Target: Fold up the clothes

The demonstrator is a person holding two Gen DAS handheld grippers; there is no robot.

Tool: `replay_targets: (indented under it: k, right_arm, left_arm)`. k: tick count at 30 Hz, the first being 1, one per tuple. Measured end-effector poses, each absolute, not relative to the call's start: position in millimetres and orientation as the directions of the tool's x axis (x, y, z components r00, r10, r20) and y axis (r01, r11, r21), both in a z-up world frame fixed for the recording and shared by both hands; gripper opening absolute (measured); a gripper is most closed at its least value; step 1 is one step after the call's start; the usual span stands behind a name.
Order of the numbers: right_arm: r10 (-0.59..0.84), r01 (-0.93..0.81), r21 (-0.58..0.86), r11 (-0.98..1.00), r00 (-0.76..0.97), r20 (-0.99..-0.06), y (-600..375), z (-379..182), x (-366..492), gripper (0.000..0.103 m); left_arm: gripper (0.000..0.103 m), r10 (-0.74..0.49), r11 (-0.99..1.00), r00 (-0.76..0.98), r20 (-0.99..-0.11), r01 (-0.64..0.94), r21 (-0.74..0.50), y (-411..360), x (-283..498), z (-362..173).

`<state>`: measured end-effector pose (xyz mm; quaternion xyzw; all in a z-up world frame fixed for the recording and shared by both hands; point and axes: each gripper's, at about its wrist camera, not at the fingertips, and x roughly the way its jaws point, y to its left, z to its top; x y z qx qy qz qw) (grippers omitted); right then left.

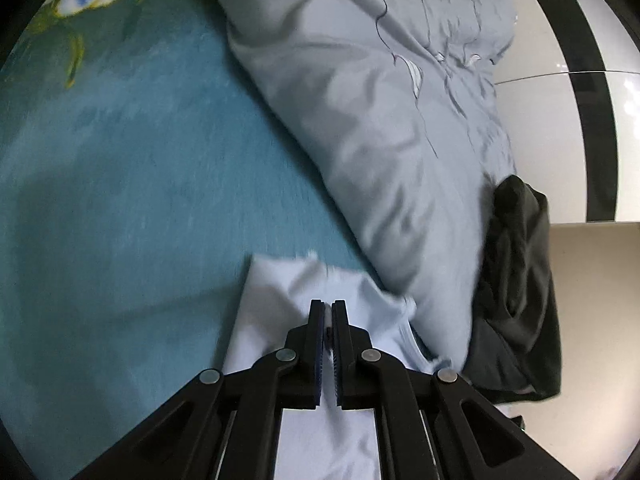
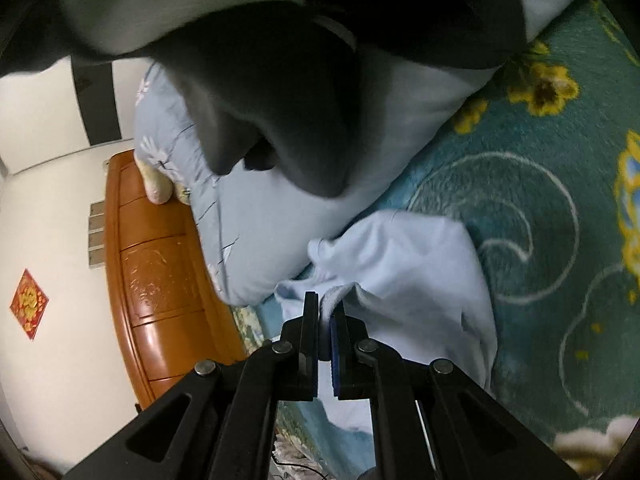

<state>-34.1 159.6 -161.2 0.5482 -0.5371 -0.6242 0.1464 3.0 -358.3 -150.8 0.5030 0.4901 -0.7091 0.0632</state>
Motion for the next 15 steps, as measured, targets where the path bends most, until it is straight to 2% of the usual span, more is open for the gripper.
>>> replay_targets:
  k: [4,8,9,11,12,15]
  right_arm:
    - [-0.762,-0.434,0.820,-0.373,-0.361,-0.538,160.3,-172.3,-45.5,0.008]
    - [-0.733,-0.432,0.798,-0.420,-0.357,-0.579,159.4,-173.8,-46.8,0.008]
    - [-0.724,-0.414,0.798,-0.439,-0.363,-0.586,159.8,-169.4,-45.4,0.012]
    - [-0.707,-0.374,0.797,-0.474,-0.379,-0.598,161.7,-158.4,-41.9,0.031]
    - [-0.707,-0.357,0.802,-0.479,-0.386,-0.593,162.3,-153.2,-39.3,0.050]
    - [-0.701,-0.299,0.804,-0.514,-0.394,-0.595,162.0,-135.4,-25.0,0.053]
  left_arm:
    - [0.004,0.388,-0.505,-0.476,-0.789,0.606,-0.614,-358.1,-13.3,-164.1]
    - [0.009,0.403,-0.460,-0.528,-0.747,0.589,-0.664,-359.9,-9.4,-163.9]
    - [0.012,0.401,-0.454,-0.549,-0.734,0.576,-0.679,-360.6,-6.5,-160.4]
    - [0.032,0.386,-0.461,-0.575,-0.721,0.557,-0.691,-362.5,4.1,-149.7]
    - [0.035,0.381,-0.469,-0.582,-0.719,0.548,-0.692,-362.8,11.0,-145.4]
    - [0.037,0.347,-0.522,-0.574,-0.742,0.539,-0.661,-362.9,41.5,-132.3]
